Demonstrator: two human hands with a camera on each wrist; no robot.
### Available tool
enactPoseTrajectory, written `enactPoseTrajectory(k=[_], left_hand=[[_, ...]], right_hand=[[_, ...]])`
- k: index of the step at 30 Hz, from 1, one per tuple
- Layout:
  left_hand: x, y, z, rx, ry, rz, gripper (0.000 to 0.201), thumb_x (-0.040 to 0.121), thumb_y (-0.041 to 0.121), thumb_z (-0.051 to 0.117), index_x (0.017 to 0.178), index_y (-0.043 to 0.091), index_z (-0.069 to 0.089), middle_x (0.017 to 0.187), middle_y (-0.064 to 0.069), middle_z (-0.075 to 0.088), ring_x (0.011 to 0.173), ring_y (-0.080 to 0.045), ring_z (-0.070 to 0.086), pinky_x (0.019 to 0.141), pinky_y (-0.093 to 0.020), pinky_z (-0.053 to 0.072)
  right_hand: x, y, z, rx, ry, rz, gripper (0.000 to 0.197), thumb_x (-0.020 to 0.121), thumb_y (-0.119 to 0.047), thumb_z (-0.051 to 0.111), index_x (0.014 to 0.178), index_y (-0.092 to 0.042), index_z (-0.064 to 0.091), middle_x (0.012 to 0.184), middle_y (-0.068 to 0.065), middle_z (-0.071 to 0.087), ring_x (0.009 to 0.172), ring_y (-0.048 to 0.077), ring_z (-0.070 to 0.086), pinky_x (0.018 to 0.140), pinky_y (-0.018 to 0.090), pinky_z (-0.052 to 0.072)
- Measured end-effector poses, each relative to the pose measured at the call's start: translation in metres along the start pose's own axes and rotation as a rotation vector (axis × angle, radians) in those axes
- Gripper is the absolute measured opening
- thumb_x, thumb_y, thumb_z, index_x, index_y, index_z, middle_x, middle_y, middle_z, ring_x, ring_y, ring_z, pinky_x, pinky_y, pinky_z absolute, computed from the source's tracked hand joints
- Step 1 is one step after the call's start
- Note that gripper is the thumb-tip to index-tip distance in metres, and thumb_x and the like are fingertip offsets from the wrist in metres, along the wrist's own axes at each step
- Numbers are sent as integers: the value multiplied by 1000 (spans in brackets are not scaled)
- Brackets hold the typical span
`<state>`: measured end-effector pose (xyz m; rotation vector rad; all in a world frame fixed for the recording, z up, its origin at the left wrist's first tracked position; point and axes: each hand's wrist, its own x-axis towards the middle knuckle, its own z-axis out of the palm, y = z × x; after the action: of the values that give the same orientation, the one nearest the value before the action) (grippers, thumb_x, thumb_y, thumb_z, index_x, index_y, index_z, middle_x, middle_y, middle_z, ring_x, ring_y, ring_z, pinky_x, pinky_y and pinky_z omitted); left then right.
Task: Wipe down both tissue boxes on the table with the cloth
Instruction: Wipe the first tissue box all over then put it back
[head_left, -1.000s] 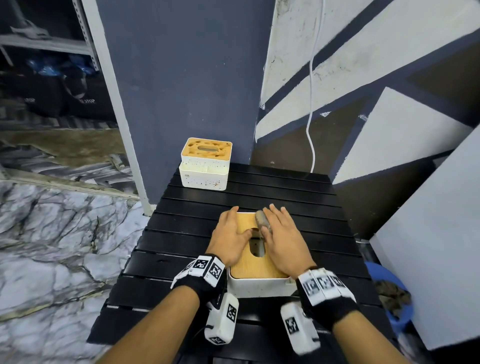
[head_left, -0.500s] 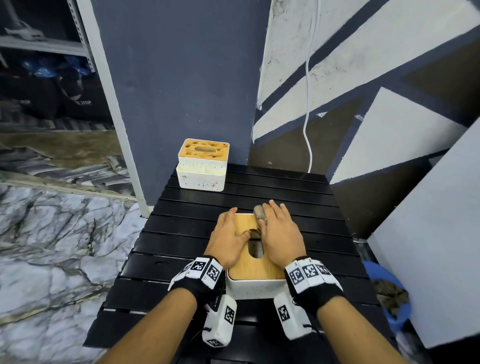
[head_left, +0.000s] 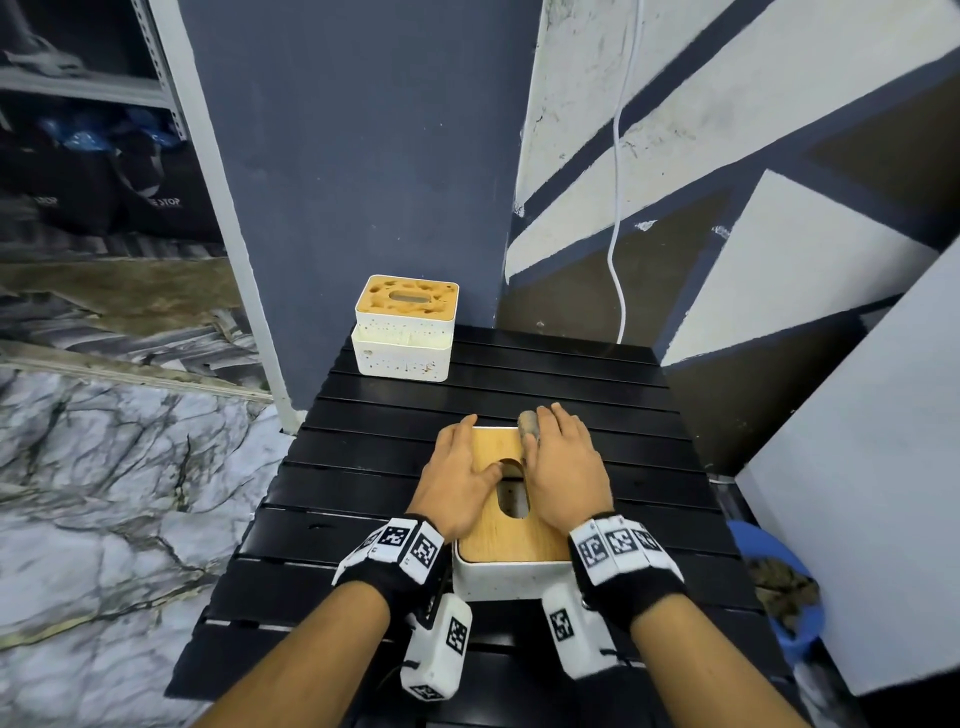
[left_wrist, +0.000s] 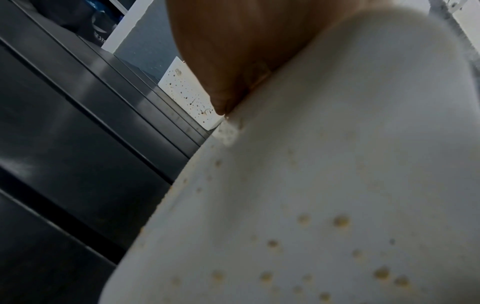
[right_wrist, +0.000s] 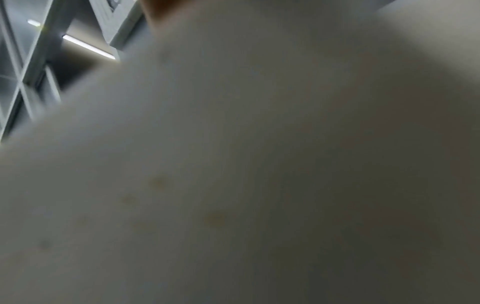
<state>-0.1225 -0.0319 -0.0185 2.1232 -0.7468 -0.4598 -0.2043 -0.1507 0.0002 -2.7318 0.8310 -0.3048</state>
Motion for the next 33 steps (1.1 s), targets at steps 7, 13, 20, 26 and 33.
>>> enactPoseTrajectory(k=[7,13,20,26,33], left_hand=[[-1,2,-2,-3,28,-5,70,97,31,56,155,19,18,156,-1,25,136,-25,40,108,-34,33],[-3,4,-1,-30,31,21,69,97,28,58,154,17,21,157,-2,26,139,-19,36,103,-21,26],[0,5,-3,17,-4,19,71,97,33,57,155,19,18,157,-2,25,137,-23,39,107,-30,32],[3,7,-11,65,-82,6,79,98,38,55,158,18,8,163,-3,16,146,-22,26,115,-33,25],[-8,11,-29,48,88,84,61,97,35,58,152,23,33,155,0,30,144,-17,29,118,-31,24]], right_hand=[[9,8,0,35,-113,-252,48,101,-33,30,148,-21,25,156,-5,21,146,15,9,118,37,18],[-16,15,-11,42,-100,-216,47,101,-32,31,147,-22,26,156,-6,22,145,13,10,116,33,19],[17,-2,-6,58,-109,-135,45,101,-33,31,143,-16,33,150,3,35,142,22,22,112,38,26],[26,25,-29,340,-282,-194,37,99,-31,43,135,-26,47,130,0,55,119,17,50,101,29,39],[23,57,-38,853,-270,-13,28,100,-30,42,124,-31,56,120,-2,64,111,13,60,104,40,43]])
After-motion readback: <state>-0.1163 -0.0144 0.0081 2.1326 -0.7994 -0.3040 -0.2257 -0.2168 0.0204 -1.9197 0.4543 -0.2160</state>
